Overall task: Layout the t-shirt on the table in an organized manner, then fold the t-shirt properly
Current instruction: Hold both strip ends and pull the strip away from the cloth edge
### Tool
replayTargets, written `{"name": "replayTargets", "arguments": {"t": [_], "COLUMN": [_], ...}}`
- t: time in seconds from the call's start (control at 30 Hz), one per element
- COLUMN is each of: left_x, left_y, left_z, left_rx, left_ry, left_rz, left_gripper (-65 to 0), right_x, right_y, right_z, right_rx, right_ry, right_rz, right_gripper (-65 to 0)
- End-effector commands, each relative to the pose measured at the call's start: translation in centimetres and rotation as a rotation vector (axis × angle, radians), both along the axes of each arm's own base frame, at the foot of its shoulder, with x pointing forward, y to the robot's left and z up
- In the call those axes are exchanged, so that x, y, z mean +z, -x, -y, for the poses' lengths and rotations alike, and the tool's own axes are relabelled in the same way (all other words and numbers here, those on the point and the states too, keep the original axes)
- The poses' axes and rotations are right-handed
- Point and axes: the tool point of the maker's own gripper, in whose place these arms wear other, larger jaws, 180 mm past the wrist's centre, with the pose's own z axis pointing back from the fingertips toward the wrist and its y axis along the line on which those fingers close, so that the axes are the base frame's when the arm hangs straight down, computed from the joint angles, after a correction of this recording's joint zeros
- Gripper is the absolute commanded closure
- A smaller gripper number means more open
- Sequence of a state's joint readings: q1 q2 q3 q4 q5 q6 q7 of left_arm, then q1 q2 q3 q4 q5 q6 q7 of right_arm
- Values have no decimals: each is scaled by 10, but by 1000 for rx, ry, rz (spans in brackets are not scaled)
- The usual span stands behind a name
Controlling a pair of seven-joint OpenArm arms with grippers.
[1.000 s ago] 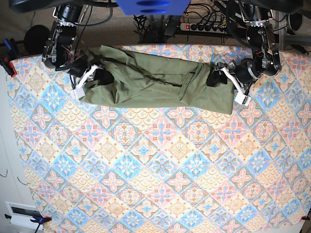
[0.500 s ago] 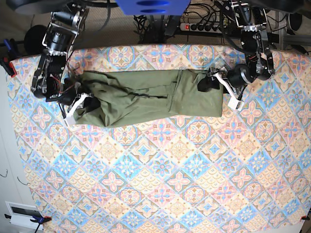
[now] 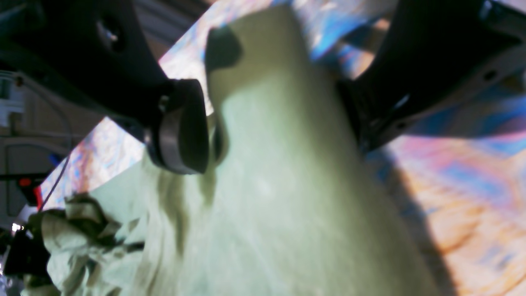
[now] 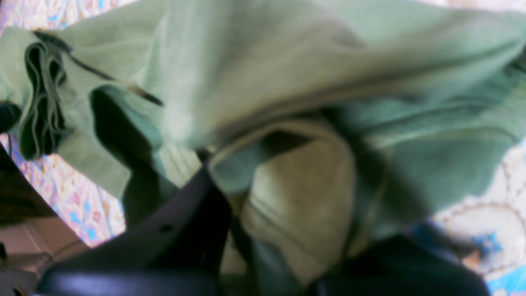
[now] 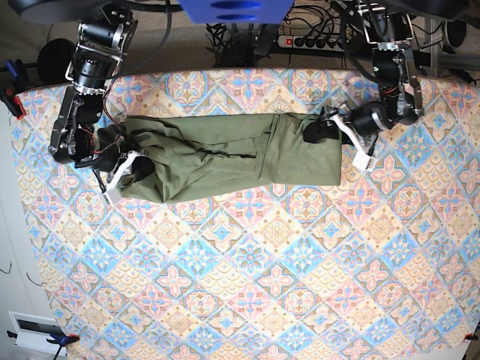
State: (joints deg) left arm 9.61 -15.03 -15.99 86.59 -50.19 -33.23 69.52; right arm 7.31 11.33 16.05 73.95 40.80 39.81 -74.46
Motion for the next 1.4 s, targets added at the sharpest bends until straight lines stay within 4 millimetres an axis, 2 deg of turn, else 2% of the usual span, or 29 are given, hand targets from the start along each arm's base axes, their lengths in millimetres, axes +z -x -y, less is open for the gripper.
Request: {"name": "replayTargets", "arguments": {"t": [0.0, 0.17, 0.33, 0.4, 0.57, 0.63, 0.77, 0.83, 0.93, 1.0, 1.13, 1.27, 1.37], "left_x": [15, 17, 16, 12, 11, 11, 6, 1, -8, -18, -23, -20, -20], "left_y": [-12, -7, 0, 7, 12, 12, 14, 10, 6, 9, 1, -11, -13], "left_z": [-5, -27, -47, -50, -58, -58, -57, -50, -40, -24, 16, 36, 38], "left_rx": [8, -1, -10, -13, -17, -17, -23, -22, -37, -80, -162, -170, -171], "left_ry": [9, -31, -84, -93, -116, -116, -132, -146, -189, -215, -223, -220, -221], "left_rz": [59, 51, 31, 15, 4, 5, -6, -7, -17, -34, -20, 4, 6], "left_gripper": [-435, -436, -429, -429, -421, -377, -213, -103, -6, 0, 0, 0, 0], "right_x": [18, 27, 27, 27, 27, 26, 33, 38, 39, 38, 38, 41, 47], "right_y": [-15, -18, -17, -18, -17, -15, -14, -15, -15, -15, -15, -22, -29], "right_z": [-4, -17, -28, -30, -49, -64, -86, -95, -100, -100, -99, -77, -52], "right_rx": [11, 69, 101, 103, 111, 137, 206, 230, 233, 230, 227, 155, 116], "right_ry": [-11, 15, 13, 9, -35, -52, -46, -47, -56, -57, -57, -57, -24], "right_rz": [70, 105, 105, 107, 106, 104, 131, 149, 153, 149, 150, 159, 177], "right_gripper": [-2, -2, -2, -2, -2, -2, -2, -2, -2, -2, -2, -2, -2]}}
